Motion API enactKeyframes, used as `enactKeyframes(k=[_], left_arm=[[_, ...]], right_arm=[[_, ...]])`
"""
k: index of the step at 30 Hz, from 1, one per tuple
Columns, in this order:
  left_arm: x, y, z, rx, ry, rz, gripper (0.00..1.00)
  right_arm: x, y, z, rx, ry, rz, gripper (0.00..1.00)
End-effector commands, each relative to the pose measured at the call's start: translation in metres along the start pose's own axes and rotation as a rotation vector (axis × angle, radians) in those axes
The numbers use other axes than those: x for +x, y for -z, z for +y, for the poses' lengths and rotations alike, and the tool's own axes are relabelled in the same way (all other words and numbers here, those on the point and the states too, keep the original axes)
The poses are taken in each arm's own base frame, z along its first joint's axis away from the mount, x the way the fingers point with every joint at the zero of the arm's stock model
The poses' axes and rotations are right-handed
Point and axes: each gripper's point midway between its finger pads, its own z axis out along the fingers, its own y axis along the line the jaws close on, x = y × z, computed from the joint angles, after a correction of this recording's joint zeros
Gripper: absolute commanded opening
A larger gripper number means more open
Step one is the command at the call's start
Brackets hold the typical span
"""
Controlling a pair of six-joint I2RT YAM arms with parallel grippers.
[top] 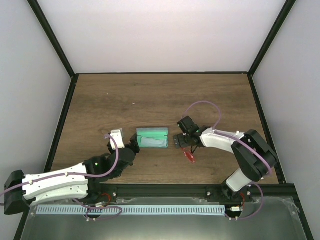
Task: Organize the sunglasses
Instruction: Fold the sunglasses at the center of the board.
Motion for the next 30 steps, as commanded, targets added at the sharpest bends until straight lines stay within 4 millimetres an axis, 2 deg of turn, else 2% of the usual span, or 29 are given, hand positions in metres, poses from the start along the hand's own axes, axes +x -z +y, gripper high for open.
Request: enactKeyframes(k=[1,9,12,15,18,21,25,30], left_arm=[[-0.002,-0.001,0.003,-0.008,0.008,-0.01,0.8],[0.0,-0.001,0.004,-0.004,0.012,-0.005,0.8],[0.001,-0.002,0.004,-0.001,0.012,-0.002,0.82],[0.003,-0.002,0.006,-0.006,0.009,0.002,0.82],[-0.001,0.001,0.007,0.01,0.036,-0.008,0.82],[-0.001,0.001,0.005,0.02,0.032,-0.008,0.83],[-0.001,0.0,0.004,0.022,0.03,-0.004,0.83],[0.001,-0.001,0.004,0.021,0.027,-0.001,0.83]], right_arm=[[0.017,0.002,0.002,0.04,-0.024,0.071,1.0],[0.038,0.005,0.007,0.081,-0.021,0.114,1.0],[0.044,0.001,0.007,0.076,-0.022,0.134,0.95],[0.051,-0.004,0.006,0.086,-0.022,0.16,0.84],[0.055,-0.006,0.004,0.097,-0.03,0.169,0.65],[0.057,-0.006,0.004,0.095,-0.033,0.167,0.52],[0.059,-0.006,0.002,0.099,-0.04,0.167,0.41],[0.057,-0.006,0.001,0.109,-0.053,0.157,0.37]])
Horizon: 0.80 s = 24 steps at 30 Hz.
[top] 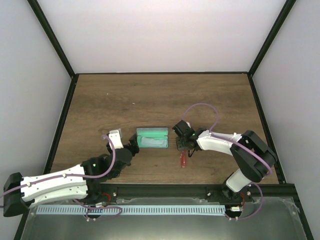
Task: Organize the sunglasses
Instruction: Fold the sunglasses at the center of the board, then adjust the sunglasses at the center of the board.
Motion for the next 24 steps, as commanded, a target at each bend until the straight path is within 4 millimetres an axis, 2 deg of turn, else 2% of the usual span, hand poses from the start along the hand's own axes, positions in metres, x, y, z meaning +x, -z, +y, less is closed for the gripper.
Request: enactKeyframes(k=[1,2,6,11,15,18,20,24], left_arm=[[0.001,-0.002,0.0,0.001,-0.006,-0.001,0.83],[0.001,-0.002,0.0,0.003,-0.006,0.001,0.83],[0.001,-0.002,-0.001,0.002,-0.01,0.002,0.83],[0.003,-0.002,0.001,0.004,-0.008,0.005,0.83],[0.006,-0.003,-0.001,0.013,-0.011,0.016,0.83],[0.013,-0.007,-0.005,0.015,-0.035,0.034,0.83],[0.018,-0.01,-0.01,0.024,-0.049,0.05,0.83],[0.022,-0.013,-0.016,0.028,-0.055,0.069,0.84]], right_arm=[[0.04,-0.011,-0.012,0.051,0.011,0.132,0.4],[0.038,-0.011,-0.011,0.048,0.009,0.129,0.4],[0.028,-0.011,-0.007,0.048,0.01,0.115,0.19],[0.018,-0.013,-0.007,0.083,0.016,0.104,0.17],[0.003,-0.012,-0.005,0.099,0.029,0.083,0.3],[-0.014,-0.009,0.002,0.091,0.03,0.064,0.64],[-0.02,-0.005,0.004,0.086,0.022,0.051,0.8],[-0.019,0.006,0.0,0.065,-0.01,0.017,0.89]])
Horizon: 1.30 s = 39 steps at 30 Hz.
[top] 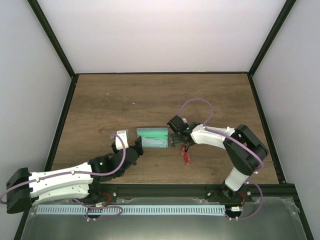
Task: Organize the sunglasses
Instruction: Adjust the sunglasses at the center of the board.
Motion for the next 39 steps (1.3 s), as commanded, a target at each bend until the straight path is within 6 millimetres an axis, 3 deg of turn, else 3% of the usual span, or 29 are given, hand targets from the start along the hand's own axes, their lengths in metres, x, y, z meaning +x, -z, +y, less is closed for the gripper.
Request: enactKeyframes(k=[1,7,14,17,19,26,31,39], left_arm=[[0.0,-0.002,-0.009,0.03,0.01,0.01,0.84],[0.003,0.001,-0.017,0.101,0.049,0.027,0.83],[0.014,-0.003,-0.024,0.12,0.049,0.065,0.83],[0.018,-0.005,-0.025,0.124,0.053,0.073,0.83],[0.018,-0.005,-0.025,0.126,0.056,0.076,0.83],[0.027,-0.008,-0.025,0.123,0.055,0.095,0.83],[0.041,-0.013,-0.025,0.126,0.075,0.122,0.83],[0.062,-0.02,-0.029,0.14,0.082,0.173,0.83]], right_arm=[[0.008,0.012,-0.01,0.003,-0.021,-0.004,0.9],[0.042,0.019,-0.018,-0.069,-0.096,0.007,0.9],[0.058,0.026,-0.006,-0.206,-0.105,-0.013,0.63],[0.061,0.022,-0.01,-0.18,-0.109,-0.007,0.46],[0.061,0.021,-0.011,-0.172,-0.114,-0.009,0.39],[0.051,0.022,-0.009,-0.181,-0.153,-0.049,0.27],[0.035,0.031,-0.01,-0.194,-0.22,-0.121,0.33],[0.006,0.049,-0.014,-0.248,-0.299,-0.231,0.32]])
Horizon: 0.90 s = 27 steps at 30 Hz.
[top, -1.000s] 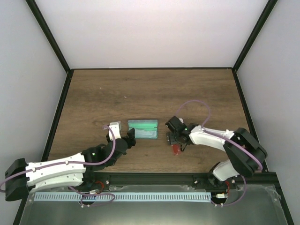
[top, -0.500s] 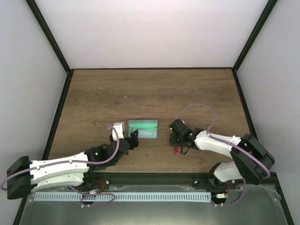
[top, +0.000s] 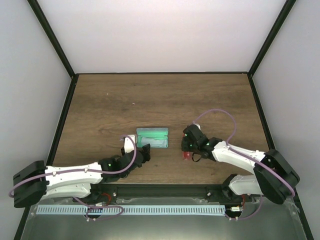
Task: Organize the sunglasses
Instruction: Adjust the sunglasses at the center of the board.
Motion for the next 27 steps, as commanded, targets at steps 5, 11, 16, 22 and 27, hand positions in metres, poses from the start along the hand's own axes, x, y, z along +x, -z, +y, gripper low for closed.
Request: enactKeyframes(k=[5,11,16,22,27], left_arm=[[-0.001,0.001,-0.001,0.026,0.051,-0.015,0.83],[-0.013,0.007,0.001,0.008,0.023,-0.037,0.86],[-0.014,0.005,0.005,-0.049,-0.013,-0.028,0.88],[-0.012,0.004,0.005,-0.046,-0.012,-0.025,0.88],[-0.015,0.006,0.01,-0.052,-0.002,-0.038,0.88]], right_arm=[[-0.019,0.0,-0.002,0.059,0.056,-0.032,0.33],[-0.024,0.01,0.001,0.077,0.129,-0.061,0.32],[-0.022,0.009,0.003,0.165,0.219,-0.045,0.29],[-0.018,0.004,-0.006,0.369,0.33,-0.001,0.28],[-0.017,-0.012,-0.012,0.534,0.37,0.036,0.28]])
